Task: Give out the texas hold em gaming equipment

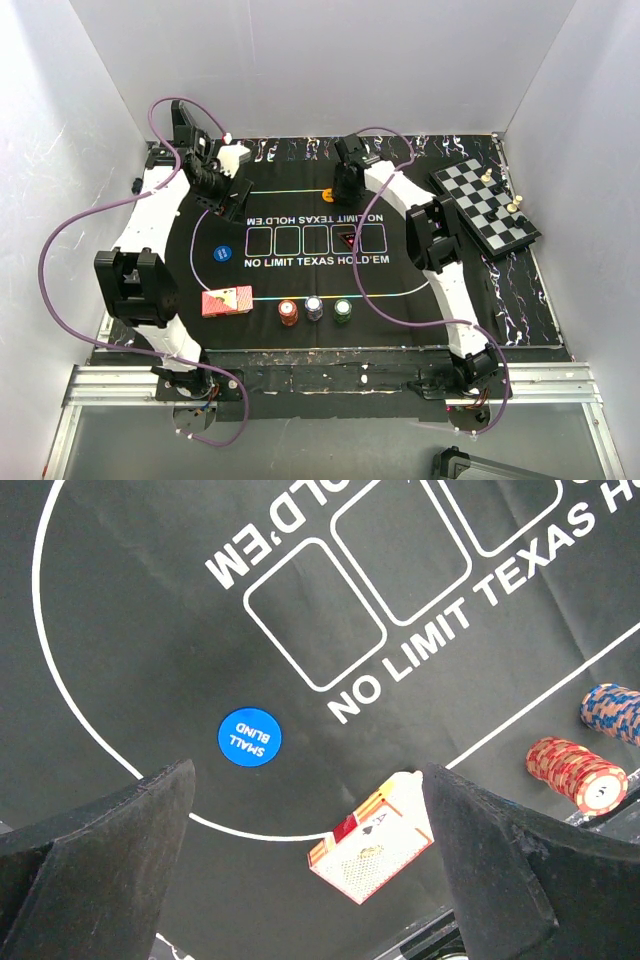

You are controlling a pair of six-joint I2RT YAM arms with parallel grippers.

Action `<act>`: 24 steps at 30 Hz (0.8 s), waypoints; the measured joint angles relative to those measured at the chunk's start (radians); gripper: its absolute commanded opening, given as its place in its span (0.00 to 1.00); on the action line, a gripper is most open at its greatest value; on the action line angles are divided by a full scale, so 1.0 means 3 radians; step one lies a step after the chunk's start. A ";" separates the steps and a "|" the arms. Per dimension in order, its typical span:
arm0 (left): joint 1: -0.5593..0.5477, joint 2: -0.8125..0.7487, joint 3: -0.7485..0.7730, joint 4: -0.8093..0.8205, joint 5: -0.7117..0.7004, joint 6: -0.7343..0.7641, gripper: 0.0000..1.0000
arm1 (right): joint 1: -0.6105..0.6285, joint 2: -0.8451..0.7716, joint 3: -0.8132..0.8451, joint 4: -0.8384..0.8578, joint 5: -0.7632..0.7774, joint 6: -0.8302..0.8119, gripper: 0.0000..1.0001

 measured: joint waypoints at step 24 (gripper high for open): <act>0.0013 -0.0624 -0.0365 -0.0018 -0.0018 -0.0037 0.98 | 0.0379 -0.0947 -0.1668 0.0589 0.0210 -0.0575 0.52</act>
